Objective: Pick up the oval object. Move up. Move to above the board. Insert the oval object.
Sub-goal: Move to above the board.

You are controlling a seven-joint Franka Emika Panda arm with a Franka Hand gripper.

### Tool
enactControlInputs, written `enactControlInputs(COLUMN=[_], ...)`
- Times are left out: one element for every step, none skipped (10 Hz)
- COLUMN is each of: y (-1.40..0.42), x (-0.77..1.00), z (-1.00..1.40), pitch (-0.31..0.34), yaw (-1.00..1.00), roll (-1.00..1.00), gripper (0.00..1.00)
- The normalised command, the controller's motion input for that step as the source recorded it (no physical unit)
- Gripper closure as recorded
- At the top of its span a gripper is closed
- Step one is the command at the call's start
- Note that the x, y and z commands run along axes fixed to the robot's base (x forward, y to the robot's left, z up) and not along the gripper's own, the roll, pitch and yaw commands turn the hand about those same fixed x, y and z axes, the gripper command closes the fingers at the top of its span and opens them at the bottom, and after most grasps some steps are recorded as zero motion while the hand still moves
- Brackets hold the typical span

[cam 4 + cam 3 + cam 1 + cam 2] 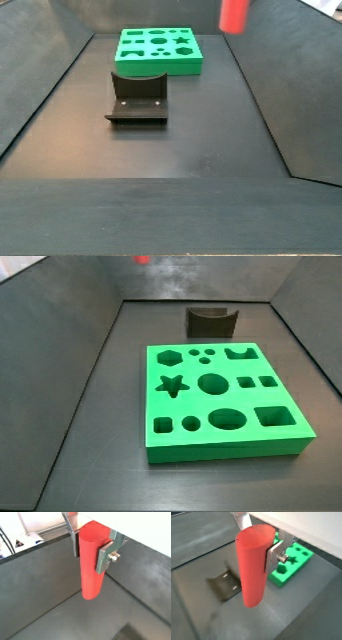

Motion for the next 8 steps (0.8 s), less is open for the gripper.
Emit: enactControlInputs(y=[-1.0, -1.0, -1.0, -1.0, -1.0, -1.0, -1.0, -1.0], x=[0.27, 0.28, 0.28, 0.29, 0.3, 0.31, 0.32, 0.34], z=[0.14, 0.14, 0.14, 0.14, 0.14, 0.14, 0.15, 0.15], pitch=[0.166, 0.153, 0.133, 0.125, 0.117, 0.117, 0.116, 0.121], yaw=[-0.43, -0.29, -0.11, -0.05, -0.02, -0.01, 0.0, 0.0], roll=[-0.04, -0.06, -0.06, -0.03, -0.01, -0.02, 0.0, 0.01], gripper=[1.0, 1.0, 1.0, 1.0, 1.0, 1.0, 1.0, 1.0])
